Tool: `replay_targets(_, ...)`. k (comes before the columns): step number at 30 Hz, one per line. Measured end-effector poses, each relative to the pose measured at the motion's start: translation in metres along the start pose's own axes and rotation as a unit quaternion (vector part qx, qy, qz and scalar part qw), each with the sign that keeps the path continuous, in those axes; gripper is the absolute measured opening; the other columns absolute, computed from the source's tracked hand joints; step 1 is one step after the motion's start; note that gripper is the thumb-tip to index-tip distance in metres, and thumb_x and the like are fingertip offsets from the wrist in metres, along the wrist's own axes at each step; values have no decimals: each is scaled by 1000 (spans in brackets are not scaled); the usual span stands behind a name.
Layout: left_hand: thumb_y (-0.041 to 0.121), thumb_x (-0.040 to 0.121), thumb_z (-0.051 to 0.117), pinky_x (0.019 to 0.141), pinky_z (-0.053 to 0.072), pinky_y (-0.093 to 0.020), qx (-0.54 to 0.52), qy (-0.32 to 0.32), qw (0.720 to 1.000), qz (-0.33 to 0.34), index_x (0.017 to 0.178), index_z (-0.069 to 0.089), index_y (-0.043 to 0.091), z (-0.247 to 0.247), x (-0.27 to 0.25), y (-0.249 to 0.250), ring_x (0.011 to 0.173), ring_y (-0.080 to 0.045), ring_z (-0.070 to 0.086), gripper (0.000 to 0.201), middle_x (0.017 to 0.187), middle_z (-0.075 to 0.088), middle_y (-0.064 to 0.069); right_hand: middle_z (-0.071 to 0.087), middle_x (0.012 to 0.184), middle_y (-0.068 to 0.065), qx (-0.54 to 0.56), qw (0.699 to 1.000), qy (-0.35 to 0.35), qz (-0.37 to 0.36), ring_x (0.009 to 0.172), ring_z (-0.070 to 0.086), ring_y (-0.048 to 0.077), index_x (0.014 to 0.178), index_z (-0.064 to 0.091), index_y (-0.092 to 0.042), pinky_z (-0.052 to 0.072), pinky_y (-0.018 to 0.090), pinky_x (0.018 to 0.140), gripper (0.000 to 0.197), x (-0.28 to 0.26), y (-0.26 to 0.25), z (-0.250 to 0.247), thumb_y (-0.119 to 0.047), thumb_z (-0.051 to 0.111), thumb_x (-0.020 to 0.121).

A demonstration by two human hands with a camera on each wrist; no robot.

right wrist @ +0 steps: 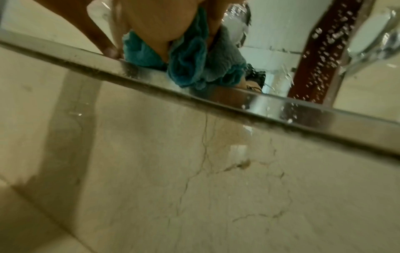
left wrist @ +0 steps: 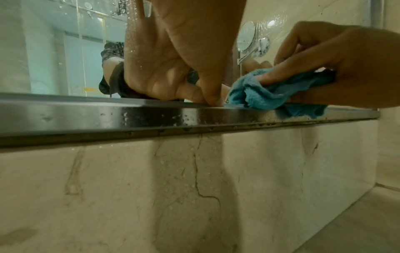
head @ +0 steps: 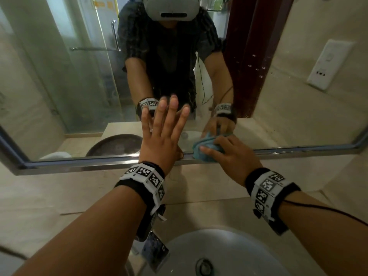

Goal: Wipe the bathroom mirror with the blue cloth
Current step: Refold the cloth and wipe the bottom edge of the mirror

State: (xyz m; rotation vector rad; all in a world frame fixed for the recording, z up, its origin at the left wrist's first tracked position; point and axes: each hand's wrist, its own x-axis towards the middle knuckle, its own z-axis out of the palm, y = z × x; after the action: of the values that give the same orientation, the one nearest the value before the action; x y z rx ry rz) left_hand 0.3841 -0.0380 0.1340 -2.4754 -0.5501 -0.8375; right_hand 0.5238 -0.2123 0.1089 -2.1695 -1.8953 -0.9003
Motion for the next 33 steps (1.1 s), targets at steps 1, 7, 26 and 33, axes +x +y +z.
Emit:
replay_targets(1, 67, 62, 65, 110, -15, -54, -1, 0, 1000, 1, 149, -11, 17, 0, 0, -1, 136, -29, -33, 126, 147, -39, -10, 44, 108, 12, 1, 1000, -6, -7, 80, 57, 33, 122, 51, -20, 54, 37, 56, 77, -2, 1, -2, -8, 87, 55)
replay_targets(7, 63, 58, 73, 111, -14, -54, -1, -6, 1000, -8, 149, -9, 18, -1, 1, 1, 137, -28, -30, 131, 148, -37, -8, 46, 111, 14, 18, 972, 205, 113, 92, 39, 24, 122, 60, -18, 42, 27, 68, 38, 56, 18, -67, -16, 56, 85)
replay_targets(26, 61, 54, 78, 111, -10, -56, -5, -43, 999, -27, 147, -18, 19, -8, -1, 5, 140, -30, -24, 140, 155, -17, -8, 56, 102, 22, 32, 964, 239, 110, 89, 44, 29, 120, 63, -16, 42, 26, 73, 32, 33, 38, -56, -16, 55, 89)
replay_targets(33, 26, 78, 68, 114, -6, -53, -5, -113, 993, -38, 145, -23, 20, -37, -4, 11, 138, -29, -29, 113, 149, -35, -9, 58, 93, 20, 64, 996, 16, 56, 70, 54, 36, 110, 68, -12, 54, 43, 56, 47, -31, 25, -10, 1, 79, 67)
